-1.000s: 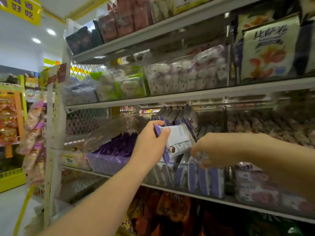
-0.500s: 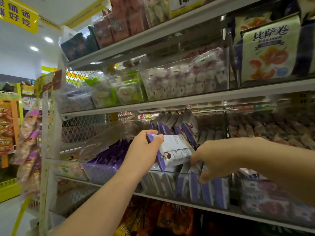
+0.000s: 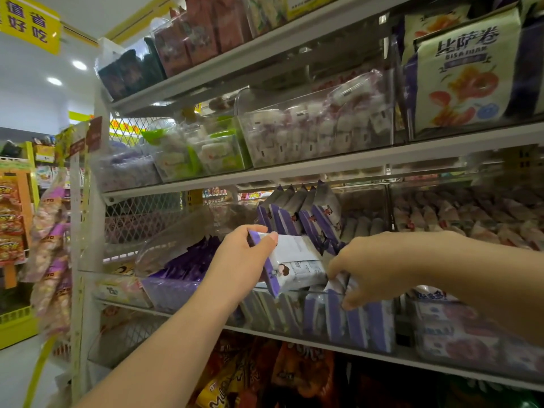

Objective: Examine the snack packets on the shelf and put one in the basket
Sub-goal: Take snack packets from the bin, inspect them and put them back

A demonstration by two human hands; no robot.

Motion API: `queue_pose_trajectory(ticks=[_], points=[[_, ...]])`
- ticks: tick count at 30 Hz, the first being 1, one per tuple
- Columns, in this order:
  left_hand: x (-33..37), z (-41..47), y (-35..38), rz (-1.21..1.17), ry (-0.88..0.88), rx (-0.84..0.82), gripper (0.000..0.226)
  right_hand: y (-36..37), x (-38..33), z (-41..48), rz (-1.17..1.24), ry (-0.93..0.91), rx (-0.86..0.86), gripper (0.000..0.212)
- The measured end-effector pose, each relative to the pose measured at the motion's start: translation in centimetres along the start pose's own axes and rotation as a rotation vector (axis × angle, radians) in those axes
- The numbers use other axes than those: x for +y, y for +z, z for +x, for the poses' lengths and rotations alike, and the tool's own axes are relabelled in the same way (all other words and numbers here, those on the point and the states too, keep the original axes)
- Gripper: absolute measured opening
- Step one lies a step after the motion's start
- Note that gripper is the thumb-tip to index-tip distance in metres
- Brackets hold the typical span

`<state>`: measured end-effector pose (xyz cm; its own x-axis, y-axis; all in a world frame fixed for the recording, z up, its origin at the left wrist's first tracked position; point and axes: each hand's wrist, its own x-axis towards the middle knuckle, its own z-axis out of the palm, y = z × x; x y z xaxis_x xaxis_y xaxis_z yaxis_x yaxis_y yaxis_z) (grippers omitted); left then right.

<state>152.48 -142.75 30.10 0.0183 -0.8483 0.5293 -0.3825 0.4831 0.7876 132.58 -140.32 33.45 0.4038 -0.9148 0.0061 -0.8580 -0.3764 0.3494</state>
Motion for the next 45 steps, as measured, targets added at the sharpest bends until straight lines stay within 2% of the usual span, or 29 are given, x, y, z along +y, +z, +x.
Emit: queue_pose_trajectory(ticks=[6, 10, 15, 18, 22, 28, 36, 40, 45], points=[[1.1, 0.3, 1.6, 0.103, 0.123, -0.094, 0.029, -0.2, 0.0, 0.3, 0.006, -0.007, -0.024, 0.046], [2.3, 1.4, 2.1, 0.182, 0.145, -0.126, 0.018, -0.5, 0.1, 0.6, 0.046, -0.006, -0.048, 0.046], [2.8, 1.6, 3.8, 0.480, 0.240, -0.067, 0.021, -1.2, 0.0, 0.8, 0.073, -0.026, -0.121, 0.052], [2.8, 1.7, 4.3, 0.434, 0.264, -0.071, 0.020, -1.7, -0.2, 0.8, 0.116, -0.047, -0.165, 0.037], [2.4, 2.0, 3.1, 0.322, 0.251, -0.016, 0.011, -1.8, -0.3, 1.3, 0.180, -0.030, -0.124, 0.033], [0.8, 0.7, 0.5, 0.275, 0.315, 0.086, 0.009, -0.6, -0.9, 2.8, 0.001, -0.006, -0.168, 0.034], [0.2, 1.3, -1.9, 0.160, 0.293, 0.107, 0.007, -0.7, -0.5, 4.2, 0.222, 0.038, -0.224, 0.041], [1.0, 2.3, -0.6, 0.156, 0.265, 0.065, 0.010, 0.0, -0.8, 4.1, 0.245, 0.025, -0.227, 0.046], [2.4, 3.4, 1.2, 0.259, 0.231, -0.071, 0.018, 0.4, -1.0, 3.8, 0.312, 0.046, -0.197, 0.051]])
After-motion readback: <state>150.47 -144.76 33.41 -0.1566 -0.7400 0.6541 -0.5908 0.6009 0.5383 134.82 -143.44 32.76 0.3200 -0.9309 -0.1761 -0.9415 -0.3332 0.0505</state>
